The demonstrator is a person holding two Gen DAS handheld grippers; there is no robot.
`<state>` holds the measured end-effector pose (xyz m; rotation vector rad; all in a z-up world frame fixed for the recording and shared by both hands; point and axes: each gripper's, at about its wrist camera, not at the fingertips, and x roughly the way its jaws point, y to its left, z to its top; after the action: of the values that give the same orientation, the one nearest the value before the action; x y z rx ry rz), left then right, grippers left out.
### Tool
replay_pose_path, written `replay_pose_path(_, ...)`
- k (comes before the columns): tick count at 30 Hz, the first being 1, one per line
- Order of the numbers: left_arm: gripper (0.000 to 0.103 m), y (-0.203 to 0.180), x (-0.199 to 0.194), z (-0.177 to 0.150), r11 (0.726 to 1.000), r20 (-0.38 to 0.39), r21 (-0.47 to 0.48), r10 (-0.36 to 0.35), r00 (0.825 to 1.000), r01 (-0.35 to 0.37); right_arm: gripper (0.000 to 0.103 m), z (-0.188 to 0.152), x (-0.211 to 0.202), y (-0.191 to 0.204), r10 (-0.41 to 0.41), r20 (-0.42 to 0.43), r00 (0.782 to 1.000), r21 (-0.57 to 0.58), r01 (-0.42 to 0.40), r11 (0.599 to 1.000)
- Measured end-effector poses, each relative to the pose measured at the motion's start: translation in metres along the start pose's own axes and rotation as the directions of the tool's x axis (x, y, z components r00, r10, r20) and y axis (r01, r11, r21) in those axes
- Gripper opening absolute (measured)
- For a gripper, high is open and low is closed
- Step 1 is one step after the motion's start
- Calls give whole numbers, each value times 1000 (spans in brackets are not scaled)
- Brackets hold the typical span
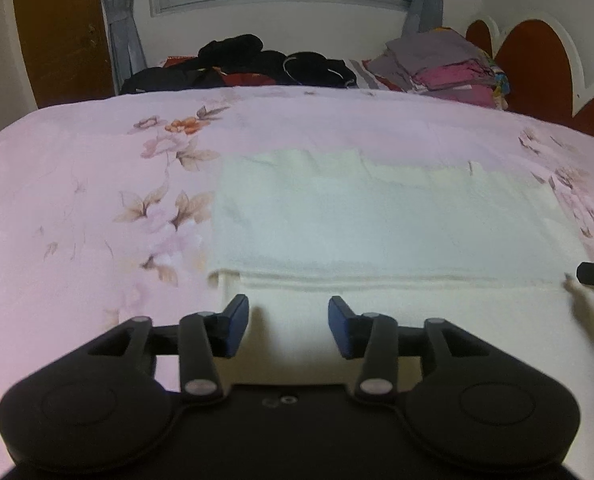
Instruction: Fold small clothes
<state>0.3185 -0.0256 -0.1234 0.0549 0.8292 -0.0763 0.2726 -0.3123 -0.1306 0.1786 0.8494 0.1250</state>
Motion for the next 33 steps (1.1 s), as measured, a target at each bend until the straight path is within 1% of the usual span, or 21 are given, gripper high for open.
replay_pose_path(5,45,-5,-13,-18,999,-17,16,-30,999,30,31,-23,-25,12,38,-8,999,10,-38,999)
replay_pose_path(7,47,-5,-20,-25,999,-17,27,-33,999,33,32,-33,-35,17,40,-9,999,13,-40,999)
replay_pose_path(10,53,-3,-33,-36,998,-14,31,-47,999,48,34,-50,-52,25,28,-15,999,9,-28,1000)
replay_pose_path(11,55,-1,-38,-41,998,-15,33,-51,999,51,51,-55,-57,27,19,-16,1000,8,-19,1000)
replay_pose_path(12,56,0,-43,-45,998,-11,32,-57,998,57,72,-61,-64,31,10,-8,1000,7,-10,1000)
replay_pose_path(13,56,2,-48,-50,997,-7,32,-63,998,63,74,-67,-72,34,1,10,1000,3,-1,1000)
replay_pose_path(16,57,7,-64,-67,997,-6,40,-71,997,71,73,-84,-94,46,-27,30,999,-18,27,999)
replay_pose_path(20,61,17,-88,-91,996,-5,33,-84,996,84,74,-106,-119,52,-32,17,999,10,32,999)
replay_pose_path(23,62,25,-106,-108,996,2,30,-88,996,88,74,-126,-139,57,-57,14,998,4,57,998)
replay_pose_path(29,62,44,-135,-141,995,-1,23,-93,996,93,74,-166,-175,53,-100,-8,995,25,101,995)
replay_pose_path(33,62,59,-148,-160,997,-13,4,-83,996,83,74,-187,-190,48,-118,-29,993,39,119,992)
